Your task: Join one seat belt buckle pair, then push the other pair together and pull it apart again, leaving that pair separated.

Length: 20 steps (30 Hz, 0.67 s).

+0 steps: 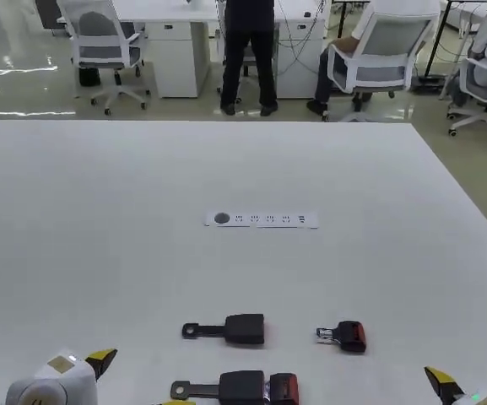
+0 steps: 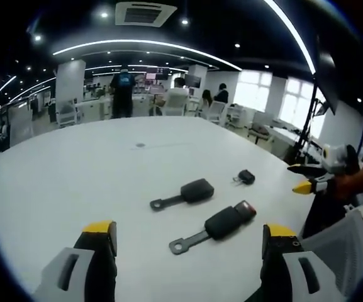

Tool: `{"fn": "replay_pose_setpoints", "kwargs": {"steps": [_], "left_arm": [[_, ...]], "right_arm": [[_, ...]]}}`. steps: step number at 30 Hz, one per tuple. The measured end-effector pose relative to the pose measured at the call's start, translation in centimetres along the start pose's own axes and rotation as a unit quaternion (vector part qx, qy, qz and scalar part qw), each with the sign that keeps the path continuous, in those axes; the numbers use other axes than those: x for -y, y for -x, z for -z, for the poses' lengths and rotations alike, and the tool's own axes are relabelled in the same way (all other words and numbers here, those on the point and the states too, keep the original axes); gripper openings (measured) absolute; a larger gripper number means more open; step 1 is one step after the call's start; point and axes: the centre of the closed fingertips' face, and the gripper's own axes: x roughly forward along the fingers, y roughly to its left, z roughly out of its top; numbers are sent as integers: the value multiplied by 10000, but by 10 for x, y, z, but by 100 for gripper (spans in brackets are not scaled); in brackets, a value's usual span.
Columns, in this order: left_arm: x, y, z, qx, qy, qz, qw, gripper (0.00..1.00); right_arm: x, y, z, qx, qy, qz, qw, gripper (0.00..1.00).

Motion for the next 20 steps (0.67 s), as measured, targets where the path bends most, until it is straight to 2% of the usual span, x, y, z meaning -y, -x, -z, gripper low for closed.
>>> {"fn": "replay_pose_setpoints", "kwargs": {"steps": [13,20], "left_arm": [[0,1,1,-38,-19,23,10000,99],[0,1,1,-16,107,15,9999,100]], "right_arm": [[-1,1,0,19,24,2,10000,91],[-2,-1,2,1,14,4,10000,91]]}}
